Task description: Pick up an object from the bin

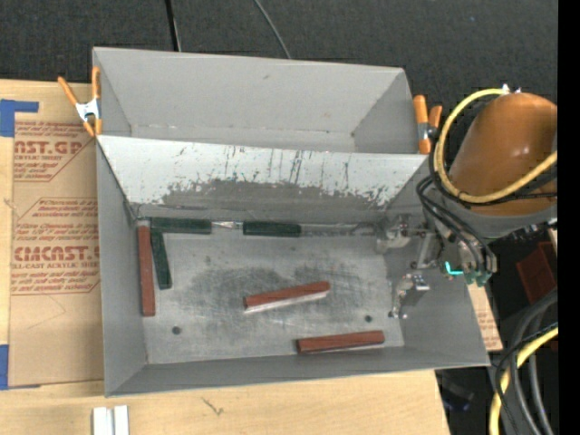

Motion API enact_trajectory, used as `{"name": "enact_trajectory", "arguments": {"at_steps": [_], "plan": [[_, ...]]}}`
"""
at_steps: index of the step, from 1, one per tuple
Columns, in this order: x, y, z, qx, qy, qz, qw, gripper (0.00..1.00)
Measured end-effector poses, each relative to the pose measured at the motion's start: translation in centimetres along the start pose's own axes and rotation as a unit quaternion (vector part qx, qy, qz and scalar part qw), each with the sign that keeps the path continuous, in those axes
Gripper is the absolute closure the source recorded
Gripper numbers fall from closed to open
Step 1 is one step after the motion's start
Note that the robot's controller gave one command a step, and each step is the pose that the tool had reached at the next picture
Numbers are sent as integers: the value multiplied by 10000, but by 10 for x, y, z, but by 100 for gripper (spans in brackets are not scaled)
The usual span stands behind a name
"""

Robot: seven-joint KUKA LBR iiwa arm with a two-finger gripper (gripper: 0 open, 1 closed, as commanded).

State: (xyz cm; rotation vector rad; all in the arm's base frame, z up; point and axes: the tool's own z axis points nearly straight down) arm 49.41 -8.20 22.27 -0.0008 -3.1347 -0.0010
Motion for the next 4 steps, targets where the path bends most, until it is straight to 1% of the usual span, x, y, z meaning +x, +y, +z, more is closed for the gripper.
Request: {"name": "enact_trajectory", "arguments": {"at_steps": [1,2,3,4], "plan": [[-2,0,-4,5,-42,-6,10000,0],[1,4,59,9,-66,-171,9998,0],[-14,21,147,33,-103,-1524,9883,100],[-15,23,148,22,-136,-1523,9882,0]]}}
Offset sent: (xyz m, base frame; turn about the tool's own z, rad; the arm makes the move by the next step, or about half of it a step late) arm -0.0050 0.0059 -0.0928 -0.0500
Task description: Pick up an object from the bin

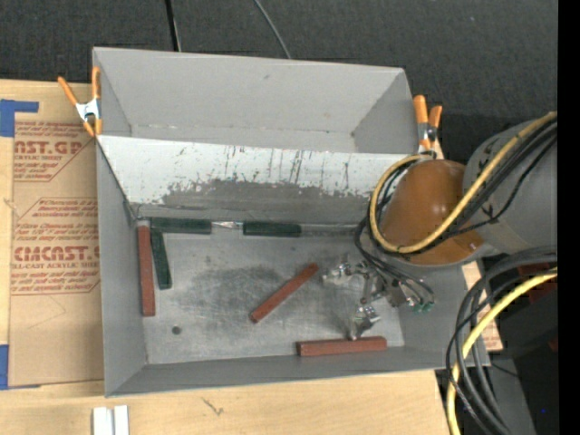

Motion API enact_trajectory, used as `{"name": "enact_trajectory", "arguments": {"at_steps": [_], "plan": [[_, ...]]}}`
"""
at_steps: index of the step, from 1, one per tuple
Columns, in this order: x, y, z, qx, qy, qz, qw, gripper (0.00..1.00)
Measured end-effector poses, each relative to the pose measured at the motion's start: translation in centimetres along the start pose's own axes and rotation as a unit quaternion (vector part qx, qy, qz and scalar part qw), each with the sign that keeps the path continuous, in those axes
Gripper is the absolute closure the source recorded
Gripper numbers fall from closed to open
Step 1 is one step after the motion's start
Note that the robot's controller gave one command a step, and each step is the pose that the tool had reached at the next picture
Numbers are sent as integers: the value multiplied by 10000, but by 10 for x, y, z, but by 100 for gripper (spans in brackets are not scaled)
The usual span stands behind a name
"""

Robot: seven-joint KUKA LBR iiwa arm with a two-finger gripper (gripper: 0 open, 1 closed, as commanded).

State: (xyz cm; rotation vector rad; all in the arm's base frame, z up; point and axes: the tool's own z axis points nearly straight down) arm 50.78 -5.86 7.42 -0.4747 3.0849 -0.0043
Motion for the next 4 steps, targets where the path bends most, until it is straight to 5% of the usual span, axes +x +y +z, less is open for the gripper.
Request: {"name": "enact_trajectory", "arguments": {"at_steps": [1,2,3,4], "plan": [[0,0,0,1,2,-4,10000,0],[-54,23,-17,-32,103,-291,9995,0],[-93,37,-25,-37,55,-440,9990,0],[-104,85,-2,-19,33,-1024,9947,100]]}}
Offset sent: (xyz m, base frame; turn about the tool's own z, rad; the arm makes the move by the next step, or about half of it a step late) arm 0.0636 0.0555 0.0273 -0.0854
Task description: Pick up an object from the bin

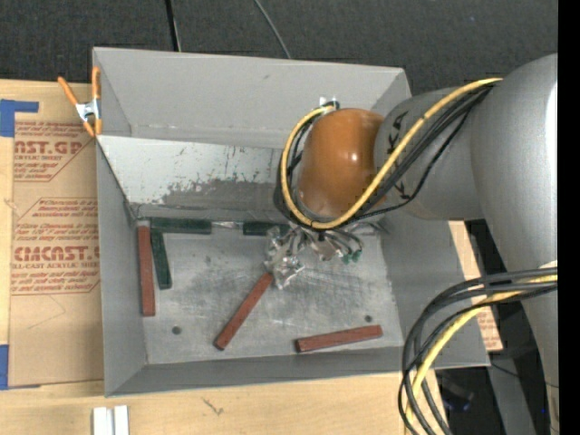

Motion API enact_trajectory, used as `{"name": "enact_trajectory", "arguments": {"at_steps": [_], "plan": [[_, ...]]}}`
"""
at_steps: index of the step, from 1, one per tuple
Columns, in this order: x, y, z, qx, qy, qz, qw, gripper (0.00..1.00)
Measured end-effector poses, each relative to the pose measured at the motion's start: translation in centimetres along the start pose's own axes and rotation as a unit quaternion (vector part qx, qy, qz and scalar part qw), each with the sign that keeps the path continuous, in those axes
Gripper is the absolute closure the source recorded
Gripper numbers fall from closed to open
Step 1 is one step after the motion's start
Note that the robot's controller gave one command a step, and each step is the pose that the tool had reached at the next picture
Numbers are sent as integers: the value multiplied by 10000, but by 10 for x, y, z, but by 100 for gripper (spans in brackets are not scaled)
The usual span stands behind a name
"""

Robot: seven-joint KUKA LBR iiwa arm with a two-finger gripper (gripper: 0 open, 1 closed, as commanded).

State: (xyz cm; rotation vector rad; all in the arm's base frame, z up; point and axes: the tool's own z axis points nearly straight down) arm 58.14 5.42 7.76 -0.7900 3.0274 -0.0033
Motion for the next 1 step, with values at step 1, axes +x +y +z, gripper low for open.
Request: {"name": "enact_trajectory", "arguments": {"at_steps": [1], "plan": [[0,0,0,0,-1,0,10000,100]]}}
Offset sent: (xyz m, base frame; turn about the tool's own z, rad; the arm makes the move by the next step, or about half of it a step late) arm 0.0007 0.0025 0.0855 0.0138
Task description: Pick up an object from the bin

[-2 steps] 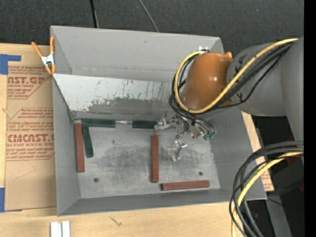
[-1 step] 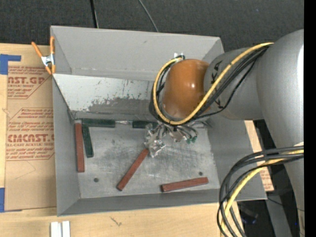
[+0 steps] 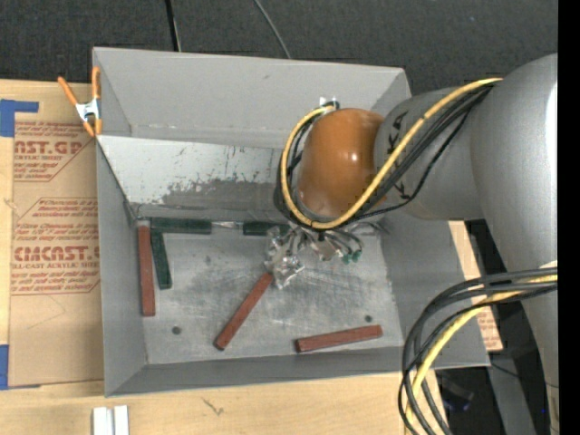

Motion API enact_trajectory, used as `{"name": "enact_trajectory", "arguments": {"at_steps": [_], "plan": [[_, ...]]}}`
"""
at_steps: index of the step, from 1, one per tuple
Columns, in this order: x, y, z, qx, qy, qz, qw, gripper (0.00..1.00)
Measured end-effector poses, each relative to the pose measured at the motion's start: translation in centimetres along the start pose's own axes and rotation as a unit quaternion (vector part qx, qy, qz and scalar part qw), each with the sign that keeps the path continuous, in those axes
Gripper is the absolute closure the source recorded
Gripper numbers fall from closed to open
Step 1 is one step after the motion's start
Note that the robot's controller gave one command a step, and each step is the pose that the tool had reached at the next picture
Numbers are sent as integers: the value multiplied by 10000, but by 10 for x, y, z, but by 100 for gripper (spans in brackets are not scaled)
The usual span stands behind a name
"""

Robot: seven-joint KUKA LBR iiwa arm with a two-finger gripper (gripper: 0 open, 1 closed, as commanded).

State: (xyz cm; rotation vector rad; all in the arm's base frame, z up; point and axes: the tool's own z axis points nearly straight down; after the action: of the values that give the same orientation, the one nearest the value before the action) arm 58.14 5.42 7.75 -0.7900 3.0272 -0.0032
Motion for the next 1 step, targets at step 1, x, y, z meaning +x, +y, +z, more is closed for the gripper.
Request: {"name": "enact_trajectory", "arguments": {"at_steps": [1], "plan": [[1,3,-44,-38,75,38,10000,100]]}}
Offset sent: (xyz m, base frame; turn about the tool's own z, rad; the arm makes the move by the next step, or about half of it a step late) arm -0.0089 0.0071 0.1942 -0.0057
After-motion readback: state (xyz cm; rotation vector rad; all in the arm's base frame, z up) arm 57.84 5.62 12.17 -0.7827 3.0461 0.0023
